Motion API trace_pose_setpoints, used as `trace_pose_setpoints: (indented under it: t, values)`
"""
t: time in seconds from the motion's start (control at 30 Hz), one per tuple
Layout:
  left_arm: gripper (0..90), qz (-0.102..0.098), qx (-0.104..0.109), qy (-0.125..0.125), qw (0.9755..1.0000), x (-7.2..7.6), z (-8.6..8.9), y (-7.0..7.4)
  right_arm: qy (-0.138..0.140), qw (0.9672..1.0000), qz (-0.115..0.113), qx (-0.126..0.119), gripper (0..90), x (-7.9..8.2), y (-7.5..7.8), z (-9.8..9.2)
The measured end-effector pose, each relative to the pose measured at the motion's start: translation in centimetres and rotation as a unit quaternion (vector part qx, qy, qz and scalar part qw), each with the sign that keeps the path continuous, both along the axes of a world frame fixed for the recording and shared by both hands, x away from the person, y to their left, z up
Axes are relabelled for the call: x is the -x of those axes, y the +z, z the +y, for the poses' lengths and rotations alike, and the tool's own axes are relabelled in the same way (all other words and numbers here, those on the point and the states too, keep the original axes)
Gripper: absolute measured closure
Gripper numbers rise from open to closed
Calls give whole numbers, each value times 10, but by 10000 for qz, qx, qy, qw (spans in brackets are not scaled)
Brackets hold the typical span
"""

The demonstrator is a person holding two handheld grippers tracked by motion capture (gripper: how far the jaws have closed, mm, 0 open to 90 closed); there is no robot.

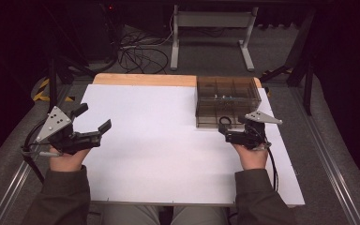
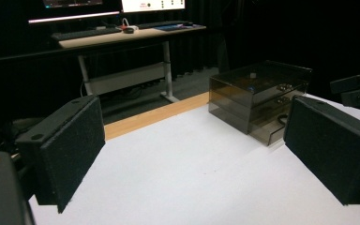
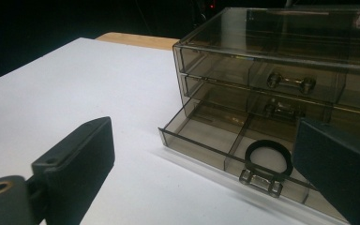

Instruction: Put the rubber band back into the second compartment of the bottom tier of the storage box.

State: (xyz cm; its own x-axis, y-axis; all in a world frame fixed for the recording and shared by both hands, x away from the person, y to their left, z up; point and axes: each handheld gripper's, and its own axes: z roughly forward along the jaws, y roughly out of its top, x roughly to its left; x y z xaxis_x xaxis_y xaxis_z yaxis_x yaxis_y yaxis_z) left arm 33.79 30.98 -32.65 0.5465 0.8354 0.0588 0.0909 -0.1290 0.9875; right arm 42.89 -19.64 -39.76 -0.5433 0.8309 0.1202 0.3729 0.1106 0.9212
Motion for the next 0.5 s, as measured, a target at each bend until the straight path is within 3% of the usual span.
trace_pose_setpoints:
  t: [0.5]
  values:
    - [64, 15, 4, -22, 10000, 0, -1, 0, 159, 9994, -295, -128, 9, 9, 13, -2]
